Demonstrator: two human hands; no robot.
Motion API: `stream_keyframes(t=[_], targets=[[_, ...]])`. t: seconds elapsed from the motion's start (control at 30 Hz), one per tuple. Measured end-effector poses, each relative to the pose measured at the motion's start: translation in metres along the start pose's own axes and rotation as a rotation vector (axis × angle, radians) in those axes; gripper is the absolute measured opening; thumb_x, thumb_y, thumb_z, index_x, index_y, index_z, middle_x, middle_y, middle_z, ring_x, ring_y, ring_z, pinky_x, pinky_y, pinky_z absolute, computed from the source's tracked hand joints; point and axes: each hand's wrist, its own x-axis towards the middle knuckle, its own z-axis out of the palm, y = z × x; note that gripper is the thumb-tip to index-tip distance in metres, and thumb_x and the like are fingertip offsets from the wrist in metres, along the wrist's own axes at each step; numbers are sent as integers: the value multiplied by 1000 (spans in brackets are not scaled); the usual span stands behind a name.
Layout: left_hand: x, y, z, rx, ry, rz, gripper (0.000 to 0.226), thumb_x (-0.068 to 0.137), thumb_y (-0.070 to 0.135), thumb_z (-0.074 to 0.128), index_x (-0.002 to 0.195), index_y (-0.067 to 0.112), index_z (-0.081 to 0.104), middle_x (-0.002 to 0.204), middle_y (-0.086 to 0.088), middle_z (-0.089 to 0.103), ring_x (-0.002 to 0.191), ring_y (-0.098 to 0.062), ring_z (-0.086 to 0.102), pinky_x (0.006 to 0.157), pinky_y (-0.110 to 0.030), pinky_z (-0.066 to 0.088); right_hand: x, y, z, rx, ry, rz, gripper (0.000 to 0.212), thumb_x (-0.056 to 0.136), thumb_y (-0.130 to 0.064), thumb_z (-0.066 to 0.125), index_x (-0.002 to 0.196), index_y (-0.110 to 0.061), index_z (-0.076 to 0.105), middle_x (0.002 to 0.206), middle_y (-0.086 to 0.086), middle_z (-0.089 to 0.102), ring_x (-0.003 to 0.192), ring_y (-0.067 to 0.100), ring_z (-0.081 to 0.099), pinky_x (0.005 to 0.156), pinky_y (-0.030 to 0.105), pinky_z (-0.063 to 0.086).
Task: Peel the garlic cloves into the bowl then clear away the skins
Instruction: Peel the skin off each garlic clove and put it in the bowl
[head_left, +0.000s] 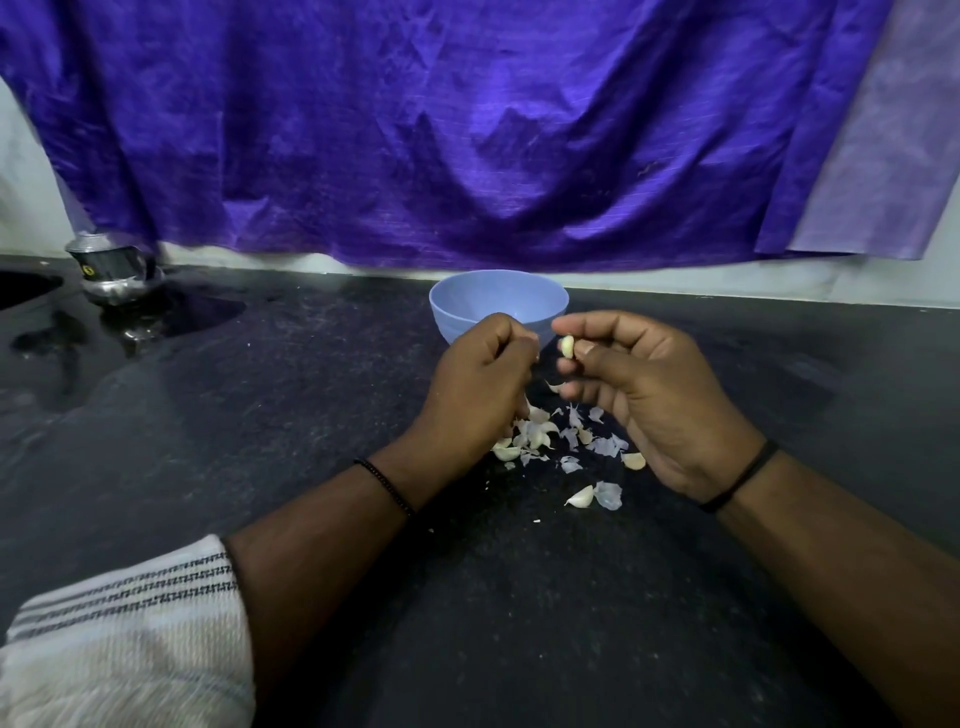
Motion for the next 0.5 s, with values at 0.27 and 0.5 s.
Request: stream_keyframes(t=[0.27,0.5], targets=[[0,0,-2,0,30,90,4,96,19,63,92,19,61,79,-5,61,52,-16,56,43,-25,42,0,-1,0,-6,23,6,21,88,4,66,108,-2,69,83,8,70,79,16,66,66,25,58],[-3,1,2,-99,-64,-35,22,96,34,60,107,15,58,95,-23,65,60,-15,58,42,-21,42,-4,-7,5,51,1,29,30,81,4,69,109,-4,62,82,13,71,72,19,70,66,26,59]])
